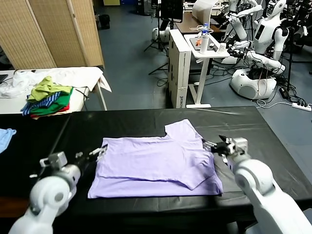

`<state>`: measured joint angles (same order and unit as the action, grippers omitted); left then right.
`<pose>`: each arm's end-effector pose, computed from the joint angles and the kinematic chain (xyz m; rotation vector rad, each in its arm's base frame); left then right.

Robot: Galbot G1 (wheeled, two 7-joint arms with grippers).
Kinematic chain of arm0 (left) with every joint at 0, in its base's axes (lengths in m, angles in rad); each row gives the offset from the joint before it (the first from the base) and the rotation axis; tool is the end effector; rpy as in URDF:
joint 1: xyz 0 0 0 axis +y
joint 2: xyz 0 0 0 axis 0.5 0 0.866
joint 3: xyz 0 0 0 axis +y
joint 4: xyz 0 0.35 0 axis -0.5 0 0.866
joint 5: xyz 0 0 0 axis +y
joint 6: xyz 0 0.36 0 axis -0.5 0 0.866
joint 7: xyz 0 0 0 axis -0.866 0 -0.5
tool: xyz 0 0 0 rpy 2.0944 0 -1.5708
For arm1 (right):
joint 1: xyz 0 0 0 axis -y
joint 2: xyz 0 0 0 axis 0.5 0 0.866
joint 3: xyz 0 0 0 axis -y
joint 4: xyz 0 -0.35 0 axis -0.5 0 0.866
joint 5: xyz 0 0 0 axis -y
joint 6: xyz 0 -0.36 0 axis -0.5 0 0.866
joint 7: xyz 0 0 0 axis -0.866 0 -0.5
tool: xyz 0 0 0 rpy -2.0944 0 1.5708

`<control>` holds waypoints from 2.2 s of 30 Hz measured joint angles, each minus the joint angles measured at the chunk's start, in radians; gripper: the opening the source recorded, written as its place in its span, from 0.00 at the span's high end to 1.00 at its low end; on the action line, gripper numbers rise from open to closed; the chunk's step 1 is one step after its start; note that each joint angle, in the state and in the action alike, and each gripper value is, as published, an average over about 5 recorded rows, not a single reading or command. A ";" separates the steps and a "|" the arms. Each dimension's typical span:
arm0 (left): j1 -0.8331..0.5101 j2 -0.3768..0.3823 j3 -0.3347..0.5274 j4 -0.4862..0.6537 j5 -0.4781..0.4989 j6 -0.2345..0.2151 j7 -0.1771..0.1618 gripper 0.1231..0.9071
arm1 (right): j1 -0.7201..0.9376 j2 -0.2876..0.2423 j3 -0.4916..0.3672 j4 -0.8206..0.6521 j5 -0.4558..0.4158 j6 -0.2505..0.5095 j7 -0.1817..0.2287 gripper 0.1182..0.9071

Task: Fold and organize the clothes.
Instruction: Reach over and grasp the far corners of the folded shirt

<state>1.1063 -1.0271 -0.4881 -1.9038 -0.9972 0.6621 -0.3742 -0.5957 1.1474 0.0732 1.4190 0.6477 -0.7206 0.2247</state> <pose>0.3273 0.1099 -0.2248 -0.0309 -2.5763 0.3478 0.4769 -0.0249 -0.2493 0.1935 -2.5169 0.1130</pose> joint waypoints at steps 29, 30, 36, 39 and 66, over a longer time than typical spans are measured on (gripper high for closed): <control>-0.171 -0.001 0.120 0.254 0.088 0.015 0.050 0.01 | 0.002 0.024 0.000 -0.041 -0.022 0.012 -0.026 0.11; -0.171 -0.002 0.120 0.255 0.088 0.012 0.052 0.02 | 0.000 0.024 0.000 -0.040 -0.026 0.019 -0.030 0.13; -0.180 -0.010 0.123 0.269 0.091 -0.009 0.071 0.09 | -0.017 0.016 0.011 -0.023 -0.041 0.097 -0.053 0.23; -0.190 -0.015 0.129 0.277 0.092 -0.013 0.073 0.14 | -0.031 0.005 0.021 -0.005 -0.041 0.142 -0.063 0.33; -0.170 -0.022 0.124 0.225 0.107 -0.039 0.088 0.89 | -0.318 -0.195 0.206 0.419 0.065 0.111 -0.071 0.97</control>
<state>0.9359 -1.0486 -0.3637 -1.6791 -0.8898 0.6235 -0.2859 -0.9134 0.9519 0.2795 1.8381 0.7130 -0.6092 0.1541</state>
